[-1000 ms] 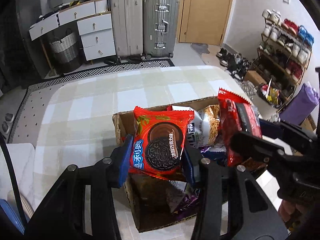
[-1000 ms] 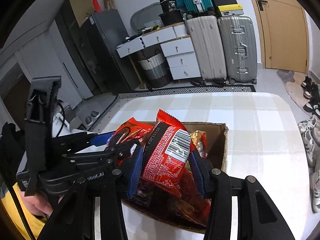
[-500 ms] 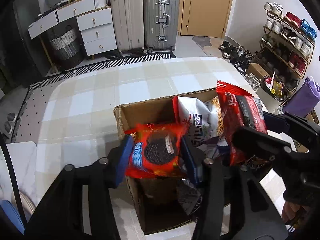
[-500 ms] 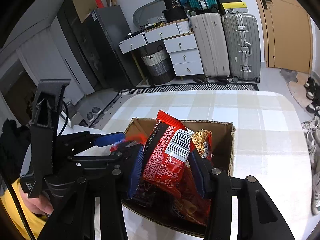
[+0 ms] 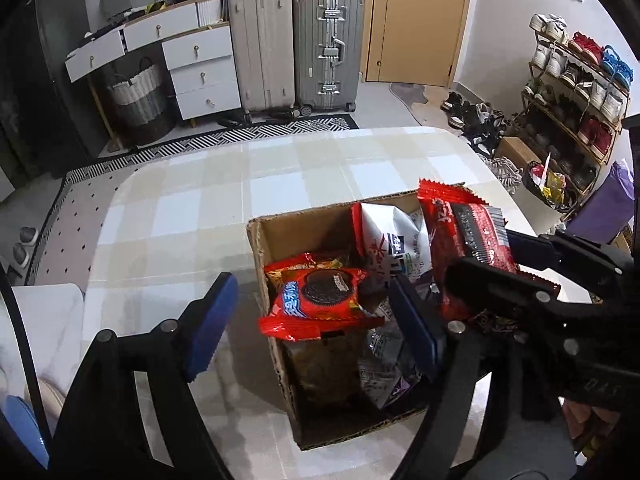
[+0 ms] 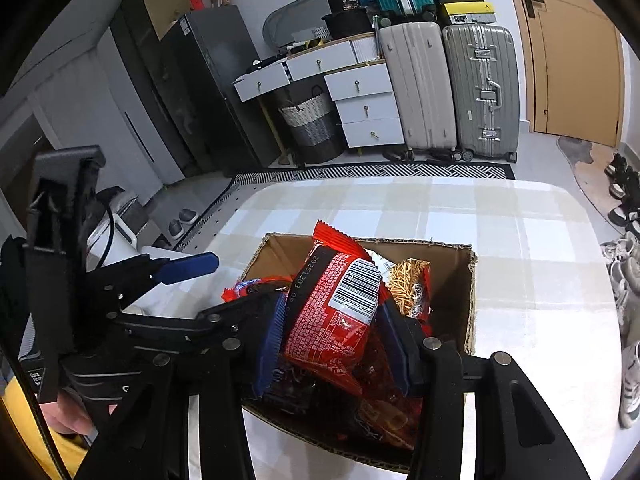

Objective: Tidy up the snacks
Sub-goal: 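Open both tools to drop the cookie packs into the box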

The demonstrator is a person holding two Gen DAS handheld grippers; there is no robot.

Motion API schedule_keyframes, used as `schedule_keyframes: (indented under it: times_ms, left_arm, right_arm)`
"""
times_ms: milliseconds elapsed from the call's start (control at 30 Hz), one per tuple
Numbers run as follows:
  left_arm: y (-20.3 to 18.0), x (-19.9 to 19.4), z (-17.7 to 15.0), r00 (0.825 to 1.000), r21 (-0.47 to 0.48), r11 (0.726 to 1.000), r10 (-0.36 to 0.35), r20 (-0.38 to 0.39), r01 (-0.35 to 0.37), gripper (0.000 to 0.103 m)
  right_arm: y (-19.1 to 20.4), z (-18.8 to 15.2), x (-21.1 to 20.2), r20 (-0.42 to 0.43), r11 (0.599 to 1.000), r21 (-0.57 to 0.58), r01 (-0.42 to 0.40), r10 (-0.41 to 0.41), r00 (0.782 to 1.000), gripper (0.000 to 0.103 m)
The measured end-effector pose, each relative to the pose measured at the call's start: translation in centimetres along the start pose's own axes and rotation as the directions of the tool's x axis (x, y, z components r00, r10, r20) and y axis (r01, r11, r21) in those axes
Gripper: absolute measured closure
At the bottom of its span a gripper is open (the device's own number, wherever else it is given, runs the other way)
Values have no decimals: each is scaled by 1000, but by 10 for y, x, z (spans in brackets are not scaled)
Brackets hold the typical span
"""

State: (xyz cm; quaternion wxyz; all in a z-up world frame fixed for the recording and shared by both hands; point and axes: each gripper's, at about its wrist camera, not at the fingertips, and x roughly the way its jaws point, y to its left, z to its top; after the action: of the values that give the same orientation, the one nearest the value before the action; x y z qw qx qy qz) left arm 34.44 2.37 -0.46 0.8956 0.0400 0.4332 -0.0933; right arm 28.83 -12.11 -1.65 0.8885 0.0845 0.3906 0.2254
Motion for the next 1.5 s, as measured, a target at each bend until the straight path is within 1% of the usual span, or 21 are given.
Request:
schedule_keyframes:
  times_ms: [100, 300, 433, 667, 867, 1067, 1200, 1367, 1500]
  left_arm:
    - [1, -5, 0, 1000, -5, 1000, 6, 2, -6, 26]
    - [2, -9, 0, 1000, 4, 1000, 7, 0, -7, 26]
    - [-2, -12, -2, 1000, 22, 1000, 21, 6, -21, 26]
    - [-4, -18, -4, 1000, 13, 1000, 8, 12, -8, 26]
    - [-10, -34, -6, 998, 11, 1000, 25, 52, -26, 26]
    - [-12, -50, -7, 996, 16, 999, 42, 79, -43, 26]
    - [-12, -62, -8, 996, 8, 999, 37, 85, -38, 26]
    - [-15, -86, -12, 993, 8, 999, 47, 105, -48, 24]
    - [-17, -109, -16, 991, -6, 999, 49, 128, -49, 22]
  right_arm:
    - [1, 1, -1, -3, 1000, 7, 5, -5, 1000, 53]
    - [4, 1, -4, 3, 1000, 0, 26, -26, 1000, 53]
    - [4, 0, -7, 11, 999, -6, 34, -34, 999, 53]
    - [4, 0, -17, 27, 999, -3, 33, -33, 999, 53]
    - [5, 1, -26, 59, 999, 3, 33, -33, 998, 48]
    - [9, 0, -35, 81, 999, -4, 50, -50, 995, 48]
    - [12, 0, -44, 93, 998, -1, 55, -54, 994, 47]
    - [19, -2, -60, 114, 998, 2, 59, -59, 992, 42]
    - [26, -4, -79, 134, 998, -4, 68, -67, 989, 35]
